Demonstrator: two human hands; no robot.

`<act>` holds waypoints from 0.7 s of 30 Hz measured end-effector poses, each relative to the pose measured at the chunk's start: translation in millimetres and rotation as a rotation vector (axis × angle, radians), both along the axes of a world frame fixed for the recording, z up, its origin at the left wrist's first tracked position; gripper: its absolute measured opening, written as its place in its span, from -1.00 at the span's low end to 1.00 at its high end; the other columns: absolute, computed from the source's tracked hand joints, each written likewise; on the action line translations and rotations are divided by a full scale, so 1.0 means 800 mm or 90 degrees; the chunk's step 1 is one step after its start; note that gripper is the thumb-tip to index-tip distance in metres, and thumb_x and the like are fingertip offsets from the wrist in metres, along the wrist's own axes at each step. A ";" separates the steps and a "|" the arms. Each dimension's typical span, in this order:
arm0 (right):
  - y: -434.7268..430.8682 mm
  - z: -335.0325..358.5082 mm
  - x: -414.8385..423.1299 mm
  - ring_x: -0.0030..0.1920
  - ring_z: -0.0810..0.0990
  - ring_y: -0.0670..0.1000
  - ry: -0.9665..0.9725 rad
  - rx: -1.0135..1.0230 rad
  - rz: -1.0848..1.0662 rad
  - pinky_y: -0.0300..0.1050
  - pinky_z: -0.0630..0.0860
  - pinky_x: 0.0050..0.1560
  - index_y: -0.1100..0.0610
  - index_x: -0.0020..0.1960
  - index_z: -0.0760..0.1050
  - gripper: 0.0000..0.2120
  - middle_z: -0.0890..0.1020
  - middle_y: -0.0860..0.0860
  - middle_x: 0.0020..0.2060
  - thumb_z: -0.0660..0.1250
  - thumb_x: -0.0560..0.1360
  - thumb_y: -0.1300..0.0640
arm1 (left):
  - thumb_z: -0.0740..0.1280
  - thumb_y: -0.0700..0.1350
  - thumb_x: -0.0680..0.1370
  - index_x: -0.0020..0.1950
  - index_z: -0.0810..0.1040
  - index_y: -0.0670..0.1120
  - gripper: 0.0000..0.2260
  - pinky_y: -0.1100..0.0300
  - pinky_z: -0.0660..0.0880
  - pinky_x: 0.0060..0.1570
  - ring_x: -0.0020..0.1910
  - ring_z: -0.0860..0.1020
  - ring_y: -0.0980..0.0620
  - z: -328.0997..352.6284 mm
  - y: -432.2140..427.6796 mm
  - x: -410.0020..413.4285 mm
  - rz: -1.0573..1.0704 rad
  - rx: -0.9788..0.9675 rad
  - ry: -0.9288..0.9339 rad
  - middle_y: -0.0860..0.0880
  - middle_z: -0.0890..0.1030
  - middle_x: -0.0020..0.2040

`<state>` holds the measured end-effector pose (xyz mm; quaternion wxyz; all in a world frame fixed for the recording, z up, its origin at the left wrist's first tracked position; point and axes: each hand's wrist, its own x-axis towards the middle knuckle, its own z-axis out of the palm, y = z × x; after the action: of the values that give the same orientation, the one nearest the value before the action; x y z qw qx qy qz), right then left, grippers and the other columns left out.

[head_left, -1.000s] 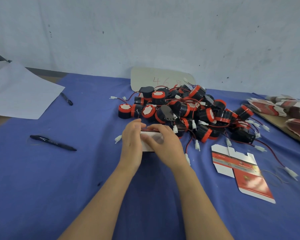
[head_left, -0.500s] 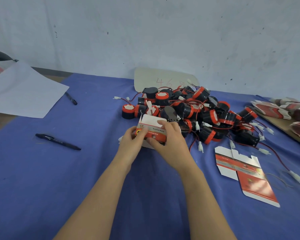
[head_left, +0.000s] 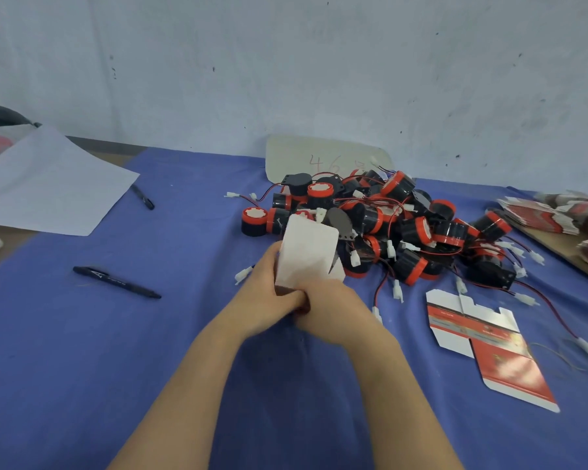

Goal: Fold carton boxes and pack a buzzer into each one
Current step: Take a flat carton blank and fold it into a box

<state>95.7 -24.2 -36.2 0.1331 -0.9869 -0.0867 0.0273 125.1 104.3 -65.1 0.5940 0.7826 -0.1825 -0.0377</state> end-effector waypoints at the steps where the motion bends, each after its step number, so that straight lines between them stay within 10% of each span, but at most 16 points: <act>1: 0.003 -0.003 0.001 -0.24 0.48 0.10 0.007 -0.020 -0.010 -0.10 0.39 -0.29 0.18 -0.10 0.53 -0.90 0.64 0.14 -0.14 0.27 0.48 0.17 | 0.37 -0.22 0.49 0.38 0.23 0.16 -0.43 0.53 0.43 -0.29 -0.13 0.51 0.48 -0.001 -0.001 0.000 0.004 0.005 0.009 0.18 0.51 0.12; 7: 0.018 -0.008 -0.003 -0.29 0.41 0.09 -0.047 -0.080 -0.054 -0.18 0.20 -0.46 0.13 -0.19 0.36 -0.85 0.43 0.02 -0.30 0.26 0.49 0.10 | 0.22 -0.08 0.52 0.15 0.50 0.12 -0.76 0.11 0.53 -0.02 0.08 0.57 0.02 0.004 -0.003 0.005 0.113 -0.152 0.170 0.00 0.61 0.10; 14: 0.013 -0.004 -0.002 -0.20 0.56 0.09 -0.054 0.019 0.016 -0.11 0.43 -0.29 0.08 -0.06 0.49 -0.93 0.63 0.03 -0.17 0.28 0.47 0.12 | 0.25 -0.10 0.58 0.39 0.20 0.07 -0.59 0.43 0.33 -0.31 -0.12 0.49 0.20 -0.009 -0.022 -0.002 0.265 -0.038 -0.037 0.14 0.45 0.06; 18: 0.001 0.008 -0.009 -0.37 0.60 -0.02 0.062 0.314 0.048 -0.22 0.53 -0.29 -0.02 -0.07 0.53 -0.83 0.67 0.00 -0.18 0.25 0.47 0.23 | 0.15 -0.33 0.54 0.14 0.20 0.09 -0.65 0.25 0.38 -0.20 0.08 0.48 -0.01 -0.013 -0.021 -0.003 0.303 -0.054 -0.108 0.10 0.40 0.09; 21: -0.009 0.021 -0.001 -0.43 0.49 -0.14 -0.148 0.559 -0.064 -0.28 0.42 -0.39 0.03 -0.11 0.57 -0.75 0.69 -0.06 -0.25 0.21 0.49 0.32 | 0.10 -0.34 0.54 0.17 0.26 0.11 -0.63 0.37 0.39 -0.24 0.06 0.48 0.03 -0.012 -0.022 -0.002 0.309 -0.093 -0.102 0.16 0.44 0.06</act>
<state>95.1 -31.1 -19.2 0.5298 -0.8363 -0.0566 -0.1291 123.3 86.8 -74.4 0.6241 0.7590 -0.0379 0.1816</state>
